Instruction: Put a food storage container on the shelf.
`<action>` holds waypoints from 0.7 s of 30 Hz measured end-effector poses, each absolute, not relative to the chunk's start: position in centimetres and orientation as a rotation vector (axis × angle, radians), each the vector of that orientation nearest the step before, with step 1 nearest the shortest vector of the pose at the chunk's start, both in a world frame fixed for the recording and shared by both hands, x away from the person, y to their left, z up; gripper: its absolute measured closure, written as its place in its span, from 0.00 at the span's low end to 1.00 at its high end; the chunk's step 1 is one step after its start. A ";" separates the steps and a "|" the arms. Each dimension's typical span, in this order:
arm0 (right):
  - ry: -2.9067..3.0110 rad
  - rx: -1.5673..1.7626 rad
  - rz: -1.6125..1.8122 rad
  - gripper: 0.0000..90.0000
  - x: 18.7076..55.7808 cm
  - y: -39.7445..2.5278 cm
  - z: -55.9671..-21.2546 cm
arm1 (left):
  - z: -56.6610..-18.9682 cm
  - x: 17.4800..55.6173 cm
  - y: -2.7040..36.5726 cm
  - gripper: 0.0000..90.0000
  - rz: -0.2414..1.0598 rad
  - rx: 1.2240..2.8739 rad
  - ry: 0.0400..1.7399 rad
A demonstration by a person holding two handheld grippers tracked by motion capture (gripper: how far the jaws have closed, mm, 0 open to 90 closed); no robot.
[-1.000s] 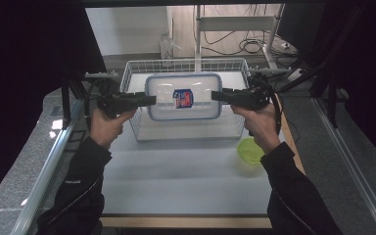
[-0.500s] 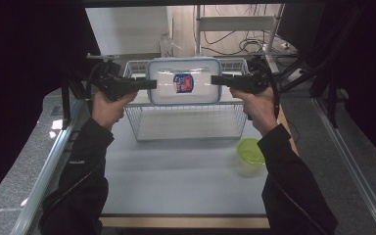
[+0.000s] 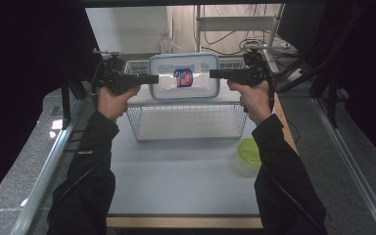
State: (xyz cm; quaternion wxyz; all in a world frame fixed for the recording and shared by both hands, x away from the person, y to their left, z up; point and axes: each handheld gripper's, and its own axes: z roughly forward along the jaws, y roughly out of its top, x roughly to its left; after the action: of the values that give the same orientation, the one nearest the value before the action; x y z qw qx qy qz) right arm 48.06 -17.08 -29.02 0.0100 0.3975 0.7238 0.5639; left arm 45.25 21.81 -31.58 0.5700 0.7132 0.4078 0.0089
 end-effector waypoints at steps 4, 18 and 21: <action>2.252 1.269 1.771 0.58 48.6 -17.1 -29.5 | -31.9 45.7 21.7 0.55 0.016 1.672 0.972; 2.203 1.332 1.823 0.57 49.4 -17.4 -30.5 | -32.9 45.9 21.8 0.55 0.017 1.621 0.954; 2.202 1.335 1.834 0.57 49.4 -17.4 -30.7 | -33.1 45.9 21.8 0.55 0.023 1.612 0.947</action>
State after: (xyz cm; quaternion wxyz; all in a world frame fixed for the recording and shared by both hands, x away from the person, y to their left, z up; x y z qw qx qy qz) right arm 49.36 -17.44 -30.74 -0.0099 0.4222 0.6965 0.5801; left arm 45.88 21.84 -33.08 0.5941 0.6935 0.4075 0.0098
